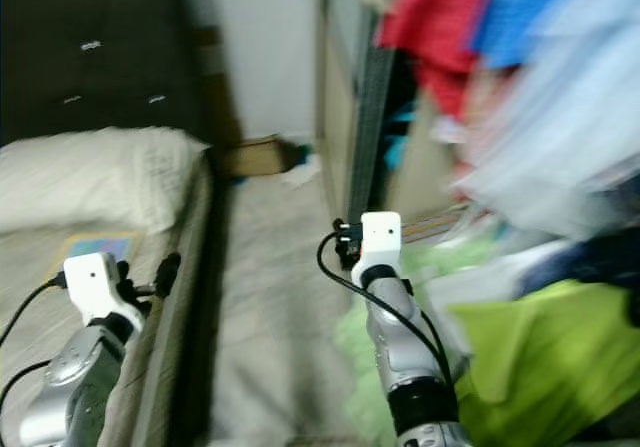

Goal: Clean up the room

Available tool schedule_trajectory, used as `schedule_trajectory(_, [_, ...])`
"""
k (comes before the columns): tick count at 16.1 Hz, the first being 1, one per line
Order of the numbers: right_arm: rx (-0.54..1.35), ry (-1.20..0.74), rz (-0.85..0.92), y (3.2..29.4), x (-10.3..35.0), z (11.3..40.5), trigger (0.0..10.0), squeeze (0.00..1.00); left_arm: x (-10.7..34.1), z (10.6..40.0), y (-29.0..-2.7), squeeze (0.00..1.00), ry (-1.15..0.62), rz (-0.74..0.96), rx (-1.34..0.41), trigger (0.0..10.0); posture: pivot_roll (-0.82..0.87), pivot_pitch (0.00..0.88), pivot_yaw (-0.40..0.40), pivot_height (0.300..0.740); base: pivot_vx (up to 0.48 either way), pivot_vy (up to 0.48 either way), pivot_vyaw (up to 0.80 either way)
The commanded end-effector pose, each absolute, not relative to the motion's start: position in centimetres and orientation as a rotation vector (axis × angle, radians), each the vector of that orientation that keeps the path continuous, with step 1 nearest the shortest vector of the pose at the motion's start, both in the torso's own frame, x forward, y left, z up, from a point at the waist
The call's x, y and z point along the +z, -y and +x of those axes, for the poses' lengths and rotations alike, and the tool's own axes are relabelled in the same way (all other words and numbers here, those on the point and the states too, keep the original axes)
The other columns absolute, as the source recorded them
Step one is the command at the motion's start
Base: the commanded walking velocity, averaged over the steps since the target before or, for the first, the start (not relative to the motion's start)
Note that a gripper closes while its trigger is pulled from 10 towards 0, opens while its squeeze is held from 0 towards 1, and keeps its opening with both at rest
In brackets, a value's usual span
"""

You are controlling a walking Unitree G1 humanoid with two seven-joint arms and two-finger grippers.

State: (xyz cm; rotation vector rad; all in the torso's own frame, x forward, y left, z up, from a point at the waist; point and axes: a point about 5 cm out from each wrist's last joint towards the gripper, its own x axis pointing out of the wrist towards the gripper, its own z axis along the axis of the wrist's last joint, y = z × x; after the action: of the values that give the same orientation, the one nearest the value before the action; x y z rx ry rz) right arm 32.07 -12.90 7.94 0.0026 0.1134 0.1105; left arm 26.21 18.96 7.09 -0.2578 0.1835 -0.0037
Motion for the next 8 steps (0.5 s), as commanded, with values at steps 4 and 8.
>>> schedule_trajectory(4, [0.122, -0.145, 0.004, 12.8, 7.4, 32.1, 10.0, 0.00, 6.6, 26.1, -19.3, 0.00, -0.208, -0.253, 0.041, 10.0, -0.08, 0.000, 0.010, 0.740, 0.230, 0.000, 0.00])
schedule_trajectory(8, [0.154, -0.266, 0.032, 12.1, 5.2, 31.7, 10.0, 0.00, 5.6, 26.2, -19.3, 0.00, -0.264, -0.273, 0.049, 10.0, -0.08, 0.000, 0.013, 0.740, 0.000, 0.000, 0.00])
